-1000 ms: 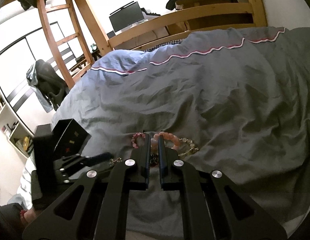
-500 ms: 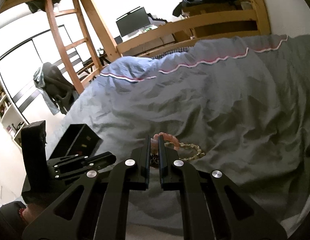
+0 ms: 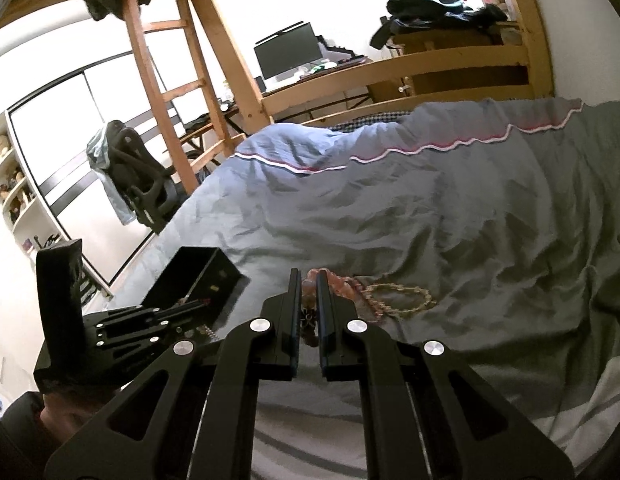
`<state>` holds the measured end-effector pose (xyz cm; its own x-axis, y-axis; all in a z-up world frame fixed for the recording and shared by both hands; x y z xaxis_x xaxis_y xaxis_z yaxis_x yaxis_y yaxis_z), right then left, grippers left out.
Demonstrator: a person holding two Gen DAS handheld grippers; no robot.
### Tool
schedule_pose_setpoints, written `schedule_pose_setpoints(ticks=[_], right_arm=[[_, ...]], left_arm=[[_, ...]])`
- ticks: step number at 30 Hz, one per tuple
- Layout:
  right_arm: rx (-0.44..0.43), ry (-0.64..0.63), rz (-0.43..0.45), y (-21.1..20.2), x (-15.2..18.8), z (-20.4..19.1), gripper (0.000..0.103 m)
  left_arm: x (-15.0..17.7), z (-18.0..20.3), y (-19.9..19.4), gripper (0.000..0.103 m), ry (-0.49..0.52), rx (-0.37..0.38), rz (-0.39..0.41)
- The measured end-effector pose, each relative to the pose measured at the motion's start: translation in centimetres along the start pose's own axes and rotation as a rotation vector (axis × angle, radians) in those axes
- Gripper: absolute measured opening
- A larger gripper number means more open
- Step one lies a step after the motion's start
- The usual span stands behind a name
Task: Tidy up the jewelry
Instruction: 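Carry the charm with the left tool into the box while the right tool drops the bracelet there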
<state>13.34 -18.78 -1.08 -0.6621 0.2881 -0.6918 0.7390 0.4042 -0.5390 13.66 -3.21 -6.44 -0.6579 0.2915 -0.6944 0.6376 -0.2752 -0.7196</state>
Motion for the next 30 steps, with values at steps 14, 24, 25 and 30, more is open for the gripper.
schedule_pose_setpoints(ticks=[14, 24, 25, 30], right_arm=[[-0.027, -0.11, -0.045, 1.5, 1.1, -7.6, 0.008], [-0.07, -0.138, -0.08, 4.3, 1.6, -12.8, 0.008], [-0.074, -0.14, -0.083, 4.6, 1.6, -13.2, 0.008], [-0.098, -0.162, -0.099, 6.4, 1.9, -15.9, 0.008]], left_arm=[[-0.1, -4.6, -4.0, 0.008, -0.063, -0.038, 0.038], [0.2, -8.2, -6.6, 0.008, -0.112, -0.058, 0.07], [0.2, -8.6, -6.8, 0.008, -0.119, -0.059, 0.072], [0.5, -11.5, -7.9, 0.008, -0.166, -0.062, 0.091]])
Point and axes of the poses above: each gripper's, at about its wrist camera, not at the fingertips, and y roughly the way its jaws point, z to its right, x to its underside, the point moved 8 cm from there along y, roughly the way its jaws point, and after that the axes turned 9 degrees about y, right-handed, at the moved point
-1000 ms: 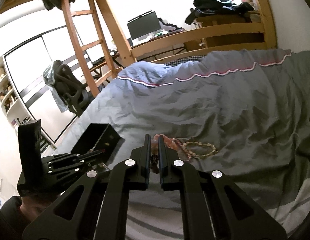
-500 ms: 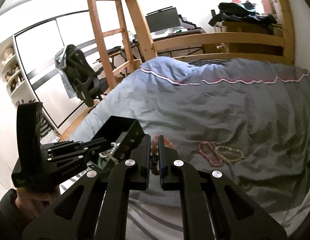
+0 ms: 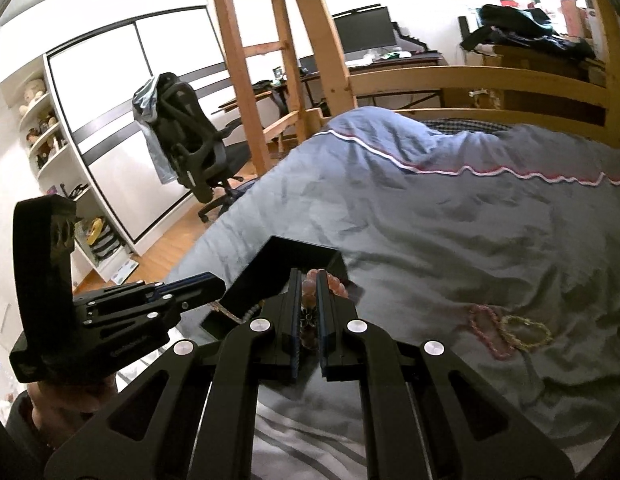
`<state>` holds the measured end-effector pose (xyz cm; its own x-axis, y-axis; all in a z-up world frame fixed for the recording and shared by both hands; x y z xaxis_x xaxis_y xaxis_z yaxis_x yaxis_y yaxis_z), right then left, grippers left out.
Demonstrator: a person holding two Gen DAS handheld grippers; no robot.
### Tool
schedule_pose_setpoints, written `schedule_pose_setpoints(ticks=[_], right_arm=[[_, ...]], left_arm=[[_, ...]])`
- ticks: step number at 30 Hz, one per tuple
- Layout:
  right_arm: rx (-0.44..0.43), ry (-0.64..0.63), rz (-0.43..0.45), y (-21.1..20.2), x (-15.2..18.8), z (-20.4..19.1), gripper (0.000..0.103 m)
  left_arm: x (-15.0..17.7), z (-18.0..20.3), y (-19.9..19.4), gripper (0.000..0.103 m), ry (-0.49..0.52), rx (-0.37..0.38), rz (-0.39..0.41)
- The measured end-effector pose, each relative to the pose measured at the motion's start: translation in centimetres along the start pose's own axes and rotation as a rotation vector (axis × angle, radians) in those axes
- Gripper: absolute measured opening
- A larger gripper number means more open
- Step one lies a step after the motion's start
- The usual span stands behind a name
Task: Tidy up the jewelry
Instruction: 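Carry the charm with the left tool into the box while the right tool drops the bracelet there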
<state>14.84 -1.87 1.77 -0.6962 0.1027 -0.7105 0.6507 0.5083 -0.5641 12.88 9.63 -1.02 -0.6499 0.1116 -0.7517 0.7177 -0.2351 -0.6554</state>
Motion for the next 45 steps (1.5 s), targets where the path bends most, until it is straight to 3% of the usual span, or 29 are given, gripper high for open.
schedule_pose_setpoints(ticks=[13, 26, 31, 33, 37, 38, 39, 42, 44, 45], right_arm=[[-0.057, -0.029, -0.05, 5.3, -0.1, -4.5, 0.008], [-0.051, -0.004, -0.133, 10.1, 2.9, -3.9, 0.008], [-0.058, 0.017, -0.136, 10.2, 2.8, -3.6, 0.009], [-0.061, 0.023, -0.136, 9.9, 2.6, -3.6, 0.013], [-0.059, 0.033, -0.095, 8.7, 1.8, -3.3, 0.05], [-0.053, 0.035, -0.086, 8.4, 1.5, -3.2, 0.057], [-0.046, 0.037, -0.076, 8.0, 1.3, -3.1, 0.06], [-0.009, 0.038, -0.044, 6.8, 0.5, -2.2, 0.081], [0.012, 0.039, -0.02, 5.8, 0.0, -1.4, 0.093], [0.03, 0.039, -0.018, 5.3, -0.2, -0.9, 0.094]], left_arm=[[0.0, -4.5, 1.7, 0.008, -0.069, 0.009, -0.024], [1.9, -6.3, 5.6, 0.008, -0.128, 0.017, -0.168], [2.0, -7.0, 5.6, 0.008, -0.154, 0.005, -0.168], [1.9, -7.3, 5.3, 0.008, -0.167, -0.004, -0.157], [1.5, -7.4, 4.8, 0.009, -0.17, -0.011, -0.125], [1.4, -7.2, 4.6, 0.01, -0.165, -0.008, -0.117], [1.2, -7.0, 4.5, 0.021, -0.157, -0.01, -0.107], [0.7, -6.6, 3.8, 0.069, -0.136, -0.038, -0.065], [0.2, -6.3, 3.2, 0.079, -0.126, -0.046, -0.026], [0.0, -6.0, 3.0, 0.087, -0.121, -0.045, -0.012]])
Point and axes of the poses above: each gripper's, at about its wrist camera, not at the fingertips, and y roughly the way its jaws point, z to its right, x to its underside, the point moved 8 cm from there along y, roughly the way its jaws point, and after that the axes turned 9 degrees about y, right-handed, at the moved point
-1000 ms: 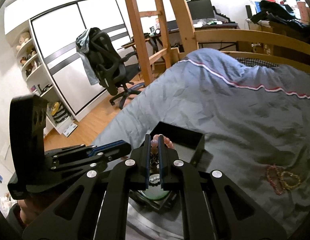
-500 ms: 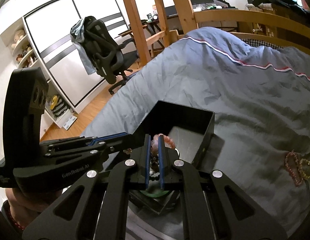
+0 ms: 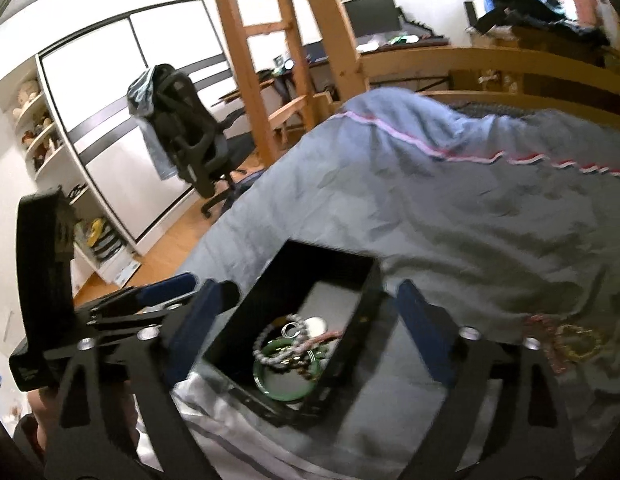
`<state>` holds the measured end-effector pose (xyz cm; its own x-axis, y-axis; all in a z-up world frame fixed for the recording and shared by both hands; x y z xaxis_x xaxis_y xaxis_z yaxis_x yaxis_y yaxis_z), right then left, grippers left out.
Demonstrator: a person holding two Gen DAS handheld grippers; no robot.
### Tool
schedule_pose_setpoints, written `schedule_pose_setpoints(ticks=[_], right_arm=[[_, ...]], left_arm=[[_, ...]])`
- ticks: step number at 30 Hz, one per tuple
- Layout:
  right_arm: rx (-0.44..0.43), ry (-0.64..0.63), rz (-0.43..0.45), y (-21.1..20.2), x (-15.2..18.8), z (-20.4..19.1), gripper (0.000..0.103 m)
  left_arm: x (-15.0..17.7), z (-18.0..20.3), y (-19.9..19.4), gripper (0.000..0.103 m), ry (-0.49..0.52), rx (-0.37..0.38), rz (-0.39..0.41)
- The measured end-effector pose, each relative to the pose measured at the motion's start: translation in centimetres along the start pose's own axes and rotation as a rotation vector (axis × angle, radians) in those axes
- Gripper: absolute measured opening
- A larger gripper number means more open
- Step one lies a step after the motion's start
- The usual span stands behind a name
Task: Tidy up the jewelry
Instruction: 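Carry the charm with the left tool into the box while the right tool drops the bracelet there, then grasp the pink bead bracelet with the left tool while the right tool grasps the silver ring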
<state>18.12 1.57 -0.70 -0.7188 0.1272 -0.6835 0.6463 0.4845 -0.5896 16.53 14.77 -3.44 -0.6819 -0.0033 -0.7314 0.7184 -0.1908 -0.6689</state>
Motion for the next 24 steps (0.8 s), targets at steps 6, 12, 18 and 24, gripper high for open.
schedule_pose_setpoints(ticks=[6, 12, 18, 24], right_arm=[[0.071, -0.009, 0.024, -3.4, -1.2, 3.0, 0.097], [0.153, -0.026, 0.062, -7.7, -2.1, 6.7, 0.099], [0.248, -0.037, 0.08, -11.5, -2.0, 12.1, 0.099], [0.312, -0.039, 0.098, -13.6, -0.6, 17.3, 0.099]], left_arm=[[0.4, 1.9, 0.7, 0.093, 0.003, 0.05, -0.009], [1.8, 5.2, 2.3, 0.093, 0.03, 0.047, -0.026], [3.7, 10.3, 3.9, 0.093, 0.183, 0.006, -0.048], [4.2, 15.1, 5.0, 0.093, 0.298, -0.004, -0.013]])
Point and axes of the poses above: each gripper's, at about its wrist camera, not at the fingertips, and y roughly the way its jaws point, z to its right, x to its underside, the point moved 8 cm from there along y, roughly the way its jaws point, and after that the axes turned 9 degrees about y, right-handed, at the moved point
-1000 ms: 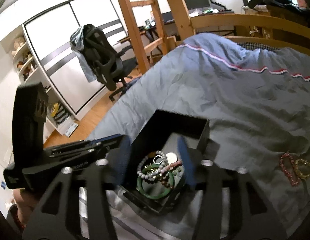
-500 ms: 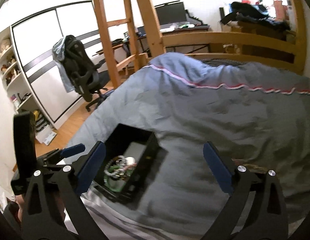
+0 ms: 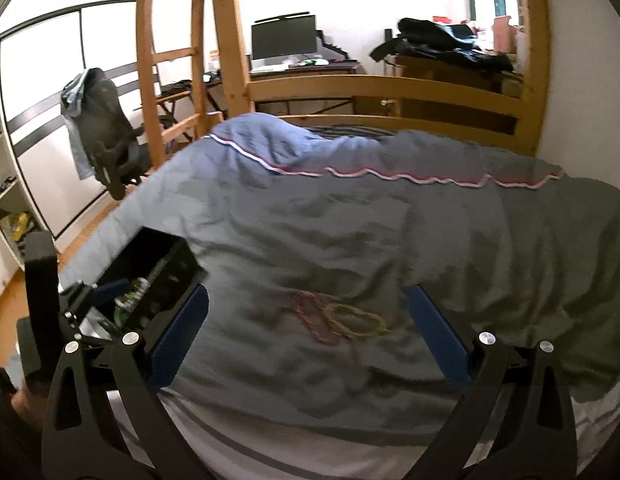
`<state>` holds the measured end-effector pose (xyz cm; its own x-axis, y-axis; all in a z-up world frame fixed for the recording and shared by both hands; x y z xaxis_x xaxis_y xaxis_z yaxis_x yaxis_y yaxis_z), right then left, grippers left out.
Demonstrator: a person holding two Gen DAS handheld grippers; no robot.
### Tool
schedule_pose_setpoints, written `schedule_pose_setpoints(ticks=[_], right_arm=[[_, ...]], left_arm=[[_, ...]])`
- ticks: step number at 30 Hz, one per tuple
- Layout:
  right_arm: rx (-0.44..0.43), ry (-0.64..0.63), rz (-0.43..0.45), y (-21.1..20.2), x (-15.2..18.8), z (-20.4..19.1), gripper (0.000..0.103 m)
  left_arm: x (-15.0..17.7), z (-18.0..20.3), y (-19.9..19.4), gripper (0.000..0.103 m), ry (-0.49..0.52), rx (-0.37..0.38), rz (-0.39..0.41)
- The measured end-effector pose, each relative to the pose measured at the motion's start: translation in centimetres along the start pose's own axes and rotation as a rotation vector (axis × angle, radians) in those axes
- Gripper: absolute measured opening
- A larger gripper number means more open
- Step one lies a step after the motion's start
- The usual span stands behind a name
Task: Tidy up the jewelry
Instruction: 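Grasp the pink bead bracelet with the left tool while the right tool grasps the silver ring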
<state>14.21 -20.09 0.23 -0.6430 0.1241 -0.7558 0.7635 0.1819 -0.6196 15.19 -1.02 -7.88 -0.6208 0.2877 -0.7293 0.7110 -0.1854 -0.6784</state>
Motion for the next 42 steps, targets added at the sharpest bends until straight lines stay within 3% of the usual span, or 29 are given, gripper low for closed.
schedule_pose_setpoints(ticks=[6, 7, 9, 14, 22, 27, 29, 31, 36, 42], right_arm=[[0.037, 0.011, -0.04, 1.7, 3.2, 3.6, 0.098], [0.037, 0.016, -0.052, 2.0, 3.7, 4.0, 0.094], [0.044, 0.026, -0.104, 3.2, 5.4, 5.0, 0.073], [0.066, 0.073, -0.216, 6.7, 8.3, 6.6, 0.052], [0.085, 0.119, -0.337, 11.4, 10.8, 7.6, 0.046], [0.102, 0.119, -0.344, 12.4, 11.0, 8.0, 0.027], [0.095, 0.129, -0.336, 12.3, 10.8, 8.0, 0.02], [0.09, 0.135, -0.32, 11.9, 10.6, 8.1, 0.02], [0.077, 0.15, -0.243, 10.7, 9.1, 8.0, 0.02], [0.071, 0.155, -0.165, 9.7, 7.4, 7.9, 0.02]], left_arm=[[-0.6, 3.0, 3.1, 0.093, -0.044, 0.097, -0.009], [-0.7, 3.4, 3.5, 0.093, -0.044, 0.099, -0.011], [-1.0, 4.1, 4.9, 0.092, -0.037, 0.104, -0.02], [-2.1, 5.3, 8.3, 0.086, -0.016, 0.128, -0.034], [-3.8, 6.5, 13.9, 0.084, 0.01, 0.143, -0.056], [-3.1, 6.6, 15.7, 0.064, 0.008, 0.153, -0.099], [-3.2, 6.3, 15.5, 0.046, -0.009, 0.16, -0.094], [-3.3, 6.0, 15.3, 0.025, -0.026, 0.169, -0.092], [-3.6, 5.6, 14.6, 0.009, -0.044, 0.17, -0.086], [-4.8, 5.1, 12.9, 0.004, -0.051, 0.163, -0.056]])
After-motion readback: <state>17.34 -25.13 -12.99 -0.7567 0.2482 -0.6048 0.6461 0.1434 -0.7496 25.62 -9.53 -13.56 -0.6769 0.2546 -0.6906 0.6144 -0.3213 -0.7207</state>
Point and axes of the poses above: each gripper's, at about its wrist camera, not at the fingertips, and y roughly the way its jaws point, z to its right, x to its underside, the point moved 8 cm from there along y, roughly the way its jaws point, and after that the axes turned 9 degrees about y, right-handed, at the moved point
